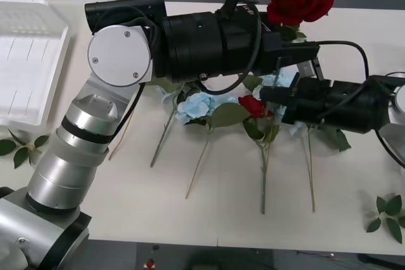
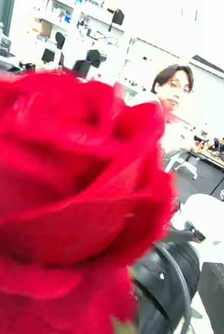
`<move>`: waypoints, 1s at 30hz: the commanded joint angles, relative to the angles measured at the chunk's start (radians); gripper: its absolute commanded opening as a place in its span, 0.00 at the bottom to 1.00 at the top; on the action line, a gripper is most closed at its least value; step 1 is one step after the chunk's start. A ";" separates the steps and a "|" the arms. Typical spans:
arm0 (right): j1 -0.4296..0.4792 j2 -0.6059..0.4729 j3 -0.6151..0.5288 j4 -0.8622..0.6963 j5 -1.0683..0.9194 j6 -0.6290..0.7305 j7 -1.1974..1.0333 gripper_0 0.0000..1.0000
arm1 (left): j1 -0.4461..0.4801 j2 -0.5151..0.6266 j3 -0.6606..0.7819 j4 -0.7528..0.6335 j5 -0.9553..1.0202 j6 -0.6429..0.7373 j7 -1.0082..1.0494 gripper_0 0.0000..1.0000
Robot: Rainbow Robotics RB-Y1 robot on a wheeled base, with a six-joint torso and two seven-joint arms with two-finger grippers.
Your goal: Put the red flowers into the right box and the blue flowers into the left box
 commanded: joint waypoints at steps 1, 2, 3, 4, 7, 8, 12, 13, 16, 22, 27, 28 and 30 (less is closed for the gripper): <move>-0.026 -0.127 -0.002 0.031 0.011 0.049 0.027 0.00 | 0.008 -0.017 -0.002 -0.015 0.008 -0.007 -0.037 1.00; -0.024 -0.167 -0.002 0.040 0.029 0.052 -0.014 0.00 | 0.008 -0.017 -0.002 -0.015 0.008 -0.007 -0.037 1.00; -0.023 -0.208 -0.002 0.049 0.052 0.054 -0.052 0.00 | 0.008 -0.017 -0.002 -0.015 0.008 -0.007 -0.037 1.00; -0.023 -0.228 -0.002 0.054 0.065 0.052 -0.072 0.00 | 0.008 -0.017 -0.002 -0.015 0.008 -0.007 -0.037 1.00; -0.023 -0.325 -0.003 0.098 0.103 0.066 -0.206 0.00 | 0.008 -0.017 -0.002 -0.015 0.008 -0.007 -0.037 1.00; -0.023 -0.355 -0.006 0.124 0.114 0.078 -0.255 0.00 | 0.008 -0.017 -0.002 -0.015 0.008 -0.007 -0.037 1.00; -0.024 -0.401 -0.069 0.256 0.137 0.184 -0.376 0.00 | 0.056 -0.016 0.016 -0.003 0.018 -0.044 -0.031 1.00; -0.024 -0.404 -0.106 0.304 0.154 0.236 -0.416 0.00 | 0.060 -0.002 0.027 -0.018 0.043 -0.088 -0.031 1.00; -0.043 -0.406 -0.210 0.416 0.266 0.358 -0.467 0.00 | 0.043 0.089 0.030 -0.018 0.112 -0.100 -0.023 1.00; -0.119 -0.429 -0.419 0.534 0.543 0.551 -0.483 0.00 | 0.043 0.334 0.112 -0.018 0.262 0.024 0.006 1.00; -0.161 -0.444 -0.511 0.528 0.766 0.615 -0.546 0.00 | 0.105 0.523 0.161 -0.009 0.305 0.119 0.089 1.00; -0.164 -0.447 -0.520 0.523 0.807 0.618 -0.576 0.00 | 0.128 0.558 0.164 -0.007 0.304 0.133 0.112 1.00; -0.164 -0.453 -0.520 0.517 0.867 0.614 -0.626 0.00 | 0.163 0.596 0.164 -0.004 0.293 0.134 0.133 1.00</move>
